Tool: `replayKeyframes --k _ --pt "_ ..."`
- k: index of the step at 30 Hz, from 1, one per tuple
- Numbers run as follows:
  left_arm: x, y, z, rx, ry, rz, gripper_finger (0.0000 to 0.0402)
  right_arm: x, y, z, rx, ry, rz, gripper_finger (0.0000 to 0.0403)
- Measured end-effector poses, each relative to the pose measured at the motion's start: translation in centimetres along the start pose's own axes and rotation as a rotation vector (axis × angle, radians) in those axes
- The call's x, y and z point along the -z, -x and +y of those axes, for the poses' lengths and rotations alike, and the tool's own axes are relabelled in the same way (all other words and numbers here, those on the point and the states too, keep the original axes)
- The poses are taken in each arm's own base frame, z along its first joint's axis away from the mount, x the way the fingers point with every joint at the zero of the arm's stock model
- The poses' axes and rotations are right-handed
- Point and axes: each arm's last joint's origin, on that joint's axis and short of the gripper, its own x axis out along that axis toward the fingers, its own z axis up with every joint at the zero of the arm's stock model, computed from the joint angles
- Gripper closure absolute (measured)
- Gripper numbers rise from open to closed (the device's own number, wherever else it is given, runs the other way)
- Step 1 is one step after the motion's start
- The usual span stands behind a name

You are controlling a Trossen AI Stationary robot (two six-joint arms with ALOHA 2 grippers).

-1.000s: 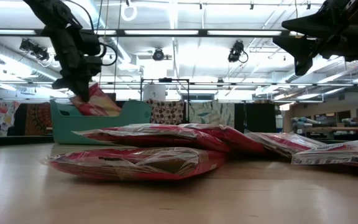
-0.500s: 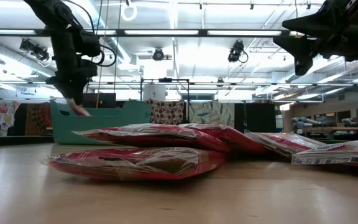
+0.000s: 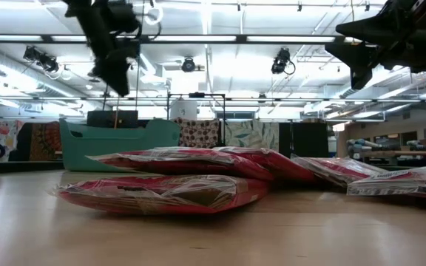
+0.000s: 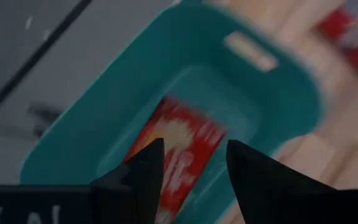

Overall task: Sort popcorn bags into baskets
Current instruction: Put the popcorn sachet into the bin

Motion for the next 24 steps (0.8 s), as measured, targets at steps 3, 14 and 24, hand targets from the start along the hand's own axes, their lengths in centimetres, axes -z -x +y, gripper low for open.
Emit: replayKeyframes --k 3,14,24 --pt "-0.9 0.2 -1.9 0.039 -0.067 -0.077 0.0225 0.0 0.0 0.0 0.000 0.000 0.000 0.0214" --pt "-2.5 1.6 -9.5 0.330 -0.147 -0.284 0.0225 0.1 0.0 0.0 0.001 0.002 0.009 0.0214" --pt "-1.0 -1.5 -19.6 0.520 -0.175 -0.134 0.0225 0.4 -0.1 -0.1 0.012 0.007 0.028 0.0214"
